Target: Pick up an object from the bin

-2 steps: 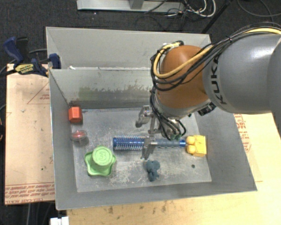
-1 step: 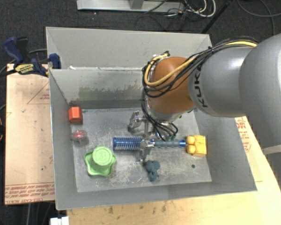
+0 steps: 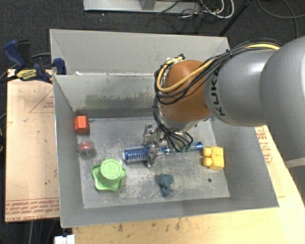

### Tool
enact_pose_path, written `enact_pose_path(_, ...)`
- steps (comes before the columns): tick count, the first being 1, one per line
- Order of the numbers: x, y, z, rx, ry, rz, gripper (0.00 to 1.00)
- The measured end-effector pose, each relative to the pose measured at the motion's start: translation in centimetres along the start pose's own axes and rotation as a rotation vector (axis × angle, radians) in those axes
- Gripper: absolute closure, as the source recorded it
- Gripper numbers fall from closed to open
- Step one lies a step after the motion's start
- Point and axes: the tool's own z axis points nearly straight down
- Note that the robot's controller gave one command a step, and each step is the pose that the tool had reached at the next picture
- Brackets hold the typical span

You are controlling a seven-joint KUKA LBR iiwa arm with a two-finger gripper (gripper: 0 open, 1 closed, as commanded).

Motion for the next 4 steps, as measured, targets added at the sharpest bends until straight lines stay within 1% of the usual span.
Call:
enact_pose_path(1,-1.9,-5.7,-19.8,0.004,0.0,-0.12,1.0)
enact_pose_path(2,-1.8,-5.6,-19.4,0.0,0.007,-0.122,0.0)
enact_pose_path(3,5.0,-2.7,-0.6,-0.004,0.016,-0.265,0.0)
enact_pose_path(4,4.8,-2.8,-0.9,-0.002,0.01,-0.263,1.0)
